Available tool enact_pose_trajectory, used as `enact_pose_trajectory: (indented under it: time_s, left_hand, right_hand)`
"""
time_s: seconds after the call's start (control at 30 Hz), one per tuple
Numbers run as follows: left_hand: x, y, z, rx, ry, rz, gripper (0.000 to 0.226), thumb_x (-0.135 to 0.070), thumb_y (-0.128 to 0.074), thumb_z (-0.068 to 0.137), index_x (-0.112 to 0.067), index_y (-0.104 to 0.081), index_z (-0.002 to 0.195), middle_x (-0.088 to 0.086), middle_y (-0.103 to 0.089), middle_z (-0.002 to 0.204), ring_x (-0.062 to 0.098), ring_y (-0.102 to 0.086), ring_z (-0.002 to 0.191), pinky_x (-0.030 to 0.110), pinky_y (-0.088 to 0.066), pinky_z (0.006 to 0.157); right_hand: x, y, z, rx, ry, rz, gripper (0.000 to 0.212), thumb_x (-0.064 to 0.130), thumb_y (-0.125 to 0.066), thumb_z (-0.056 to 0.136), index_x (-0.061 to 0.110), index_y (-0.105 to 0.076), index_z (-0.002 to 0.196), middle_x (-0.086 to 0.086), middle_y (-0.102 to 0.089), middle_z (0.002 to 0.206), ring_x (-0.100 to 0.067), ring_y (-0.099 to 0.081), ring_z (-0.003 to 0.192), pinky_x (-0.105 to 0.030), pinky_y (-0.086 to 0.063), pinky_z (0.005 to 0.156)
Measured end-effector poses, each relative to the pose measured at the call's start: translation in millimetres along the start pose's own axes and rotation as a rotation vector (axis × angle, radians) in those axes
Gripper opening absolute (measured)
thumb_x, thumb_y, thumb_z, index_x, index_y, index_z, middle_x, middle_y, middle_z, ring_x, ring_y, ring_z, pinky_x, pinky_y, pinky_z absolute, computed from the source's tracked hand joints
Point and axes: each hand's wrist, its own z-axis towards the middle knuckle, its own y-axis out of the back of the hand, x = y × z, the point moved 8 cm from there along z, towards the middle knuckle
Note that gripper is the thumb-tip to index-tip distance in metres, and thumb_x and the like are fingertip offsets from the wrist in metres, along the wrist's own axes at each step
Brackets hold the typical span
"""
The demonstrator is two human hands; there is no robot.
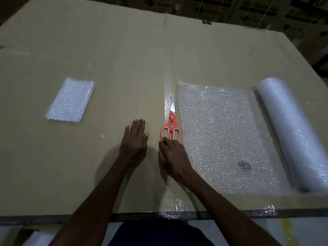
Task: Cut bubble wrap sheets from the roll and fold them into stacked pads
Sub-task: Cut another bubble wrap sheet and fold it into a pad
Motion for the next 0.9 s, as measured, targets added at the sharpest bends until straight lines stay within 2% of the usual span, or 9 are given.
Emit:
enact_pose_trajectory:
  time_s: [0.1, 0.2, 0.3, 0.4, 0.5, 0.57, 0.67, 0.8, 0.9]
  left_hand:
    - [3.4, 1.0, -2.2, -0.046, 0.005, -0.009, 0.051, -0.028, -0.031, 0.105, 0.004, -0.053, 0.138, 0.024, -0.056, 0.139, 0.04, -0.051, 0.132, 0.06, -0.045, 0.101]
    - [3.4, 0.6, -4.9, -0.058, 0.0, -0.021, 0.05, -0.027, -0.036, 0.102, 0.004, -0.055, 0.136, 0.023, -0.057, 0.138, 0.04, -0.052, 0.131, 0.059, -0.044, 0.101]
    - [1.9, 1.4, -11.6, -0.022, 0.024, -0.055, 0.054, -0.032, -0.032, 0.103, 0.004, -0.054, 0.137, 0.023, -0.056, 0.14, 0.04, -0.05, 0.133, 0.062, -0.041, 0.102]
    - [4.5, 5.1, -22.7, -0.035, 0.058, -0.074, 0.056, -0.035, -0.029, 0.104, 0.003, -0.05, 0.141, 0.022, -0.052, 0.144, 0.041, -0.046, 0.137, 0.064, -0.037, 0.106]
    - [7.0, 6.4, -37.1, -0.042, 0.064, -0.093, 0.056, -0.034, -0.032, 0.103, 0.003, -0.049, 0.142, 0.021, -0.051, 0.145, 0.039, -0.043, 0.139, 0.063, -0.037, 0.107]
    - [6.3, 10.2, -43.4, -0.033, 0.074, -0.112, 0.06, -0.038, -0.03, 0.102, 0.001, -0.047, 0.144, 0.02, -0.048, 0.148, 0.037, -0.039, 0.142, 0.061, -0.034, 0.112]
    - [2.6, 17.4, -48.7, -0.035, 0.143, -0.16, 0.065, -0.042, -0.024, 0.1, -0.005, -0.034, 0.153, 0.013, -0.033, 0.159, 0.029, -0.02, 0.151, 0.051, -0.014, 0.122]
    - [-27.2, 32.2, -53.9, -0.127, 0.108, -0.234, 0.059, -0.039, -0.027, 0.103, -0.01, -0.033, 0.153, 0.01, -0.033, 0.16, 0.024, -0.019, 0.152, 0.046, -0.01, 0.123]
    - [-69.3, 28.8, -57.3, -0.121, 0.056, -0.251, 0.059, -0.041, -0.025, 0.102, -0.012, -0.036, 0.152, 0.008, -0.036, 0.158, 0.022, -0.02, 0.151, 0.047, -0.012, 0.124]
  right_hand:
    - [-5.0, 16.9, -11.2, -0.095, -0.071, 0.108, 0.027, 0.018, -0.056, 0.096, 0.002, -0.068, 0.114, -0.018, -0.07, 0.108, -0.036, -0.065, 0.084, -0.042, -0.055, 0.068]
    - [-20.0, 34.3, -1.6, -0.17, -0.286, 0.148, 0.033, 0.029, -0.049, 0.1, 0.003, -0.069, 0.106, -0.018, -0.069, 0.098, -0.035, -0.065, 0.079, -0.035, -0.049, 0.065]
    - [-35.9, 23.8, 12.2, 0.037, -0.576, 0.209, 0.037, 0.038, -0.06, 0.099, 0.003, -0.067, 0.108, -0.018, -0.068, 0.104, -0.035, -0.064, 0.093, -0.036, -0.044, 0.074]
    - [-44.5, 14.9, 21.3, 0.125, -0.737, 0.316, 0.043, 0.037, -0.075, 0.089, 0.003, -0.064, 0.111, -0.019, -0.068, 0.111, -0.037, -0.065, 0.102, -0.038, -0.049, 0.082]
    - [-53.5, 9.1, 26.5, 0.168, -0.857, 0.487, 0.046, 0.036, -0.083, 0.07, 0.001, -0.07, 0.096, -0.018, -0.073, 0.097, -0.033, -0.071, 0.091, -0.032, -0.048, 0.07]
    - [-61.0, 7.7, 23.1, 0.137, -0.98, 0.81, 0.045, 0.037, -0.083, 0.063, -0.002, -0.073, 0.083, -0.017, -0.074, 0.079, -0.03, -0.071, 0.077, -0.035, -0.05, 0.061]
    - [-49.3, 10.3, 7.1, 0.13, -1.065, 1.511, 0.018, 0.011, -0.076, 0.083, -0.004, -0.07, 0.076, -0.017, -0.069, 0.068, -0.029, -0.061, 0.065, -0.039, -0.05, 0.06]
    - [-41.7, 35.1, -21.4, 0.108, -0.983, 1.969, 0.015, 0.006, -0.061, 0.097, -0.005, -0.069, 0.093, -0.019, -0.072, 0.087, -0.024, -0.069, 0.074, -0.032, -0.061, 0.074]
    - [-49.8, 50.7, -57.8, 0.025, -0.983, 2.094, 0.016, 0.002, -0.056, 0.099, -0.01, -0.066, 0.097, -0.023, -0.07, 0.091, -0.025, -0.071, 0.076, -0.032, -0.062, 0.077]
